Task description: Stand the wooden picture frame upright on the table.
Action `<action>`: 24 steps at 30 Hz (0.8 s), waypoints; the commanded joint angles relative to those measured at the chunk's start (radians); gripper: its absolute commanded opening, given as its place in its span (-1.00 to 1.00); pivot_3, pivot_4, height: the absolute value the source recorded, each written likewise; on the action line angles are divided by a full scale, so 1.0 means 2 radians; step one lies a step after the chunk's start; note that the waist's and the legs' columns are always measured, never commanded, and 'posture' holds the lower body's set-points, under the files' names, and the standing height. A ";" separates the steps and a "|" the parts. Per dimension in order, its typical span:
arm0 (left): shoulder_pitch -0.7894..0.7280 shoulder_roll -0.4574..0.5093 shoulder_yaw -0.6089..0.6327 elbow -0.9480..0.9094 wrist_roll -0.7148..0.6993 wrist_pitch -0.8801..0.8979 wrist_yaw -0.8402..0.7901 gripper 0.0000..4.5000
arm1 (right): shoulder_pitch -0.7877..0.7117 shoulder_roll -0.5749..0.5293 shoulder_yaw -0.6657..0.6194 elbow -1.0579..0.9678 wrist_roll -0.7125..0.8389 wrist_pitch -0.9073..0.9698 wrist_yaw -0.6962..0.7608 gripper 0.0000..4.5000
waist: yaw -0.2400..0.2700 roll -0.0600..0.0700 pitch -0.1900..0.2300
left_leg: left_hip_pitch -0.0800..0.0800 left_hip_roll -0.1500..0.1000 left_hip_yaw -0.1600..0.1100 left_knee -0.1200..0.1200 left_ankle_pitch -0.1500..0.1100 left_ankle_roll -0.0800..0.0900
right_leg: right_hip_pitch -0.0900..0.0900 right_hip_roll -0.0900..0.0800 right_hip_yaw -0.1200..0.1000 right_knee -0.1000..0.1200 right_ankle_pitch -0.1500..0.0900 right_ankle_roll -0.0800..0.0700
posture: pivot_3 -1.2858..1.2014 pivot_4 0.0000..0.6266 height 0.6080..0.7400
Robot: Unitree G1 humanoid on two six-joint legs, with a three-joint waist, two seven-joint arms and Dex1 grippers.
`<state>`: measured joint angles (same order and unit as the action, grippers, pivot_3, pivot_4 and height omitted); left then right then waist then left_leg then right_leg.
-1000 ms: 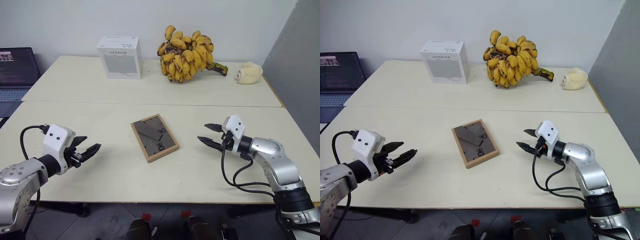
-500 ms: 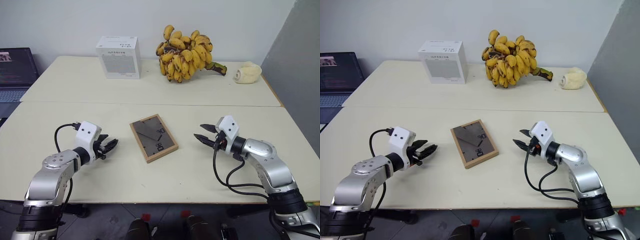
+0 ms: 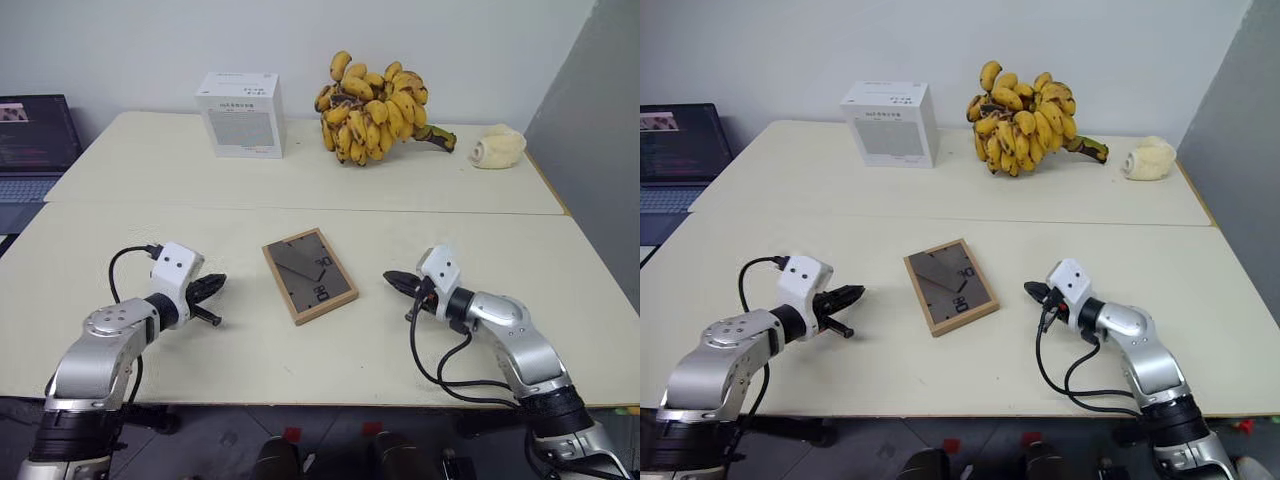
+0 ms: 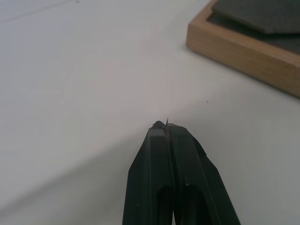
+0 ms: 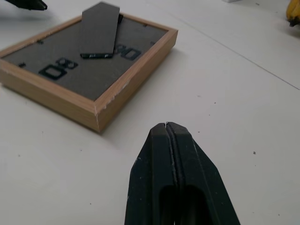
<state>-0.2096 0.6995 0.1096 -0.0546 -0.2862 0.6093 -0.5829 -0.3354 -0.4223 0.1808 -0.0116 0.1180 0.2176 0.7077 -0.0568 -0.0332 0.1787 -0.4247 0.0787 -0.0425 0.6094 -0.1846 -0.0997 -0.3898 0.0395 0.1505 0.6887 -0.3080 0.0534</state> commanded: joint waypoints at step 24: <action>-0.196 -0.150 -0.149 0.195 0.120 -0.112 -0.067 -1.00 | -0.048 0.057 0.014 0.080 -0.052 -0.056 -0.045 -1.00 | 0.023 0.002 -0.002 | 0.000 -0.001 -0.003 0.001 0.000 0.000 | 0.002 0.000 -0.002 0.001 0.000 0.000 | 0.03 -0.52 1.00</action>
<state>-0.6091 0.4132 -0.1509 0.3496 -0.0477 0.3901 -0.6735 -0.4173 -0.3117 0.2174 0.1783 0.0109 0.1216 0.6168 -0.0116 -0.0292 0.1753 -0.4241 0.0758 -0.0481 0.6124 -0.1845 -0.0998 -0.3857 0.0391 0.1471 0.6902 -0.3079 0.0535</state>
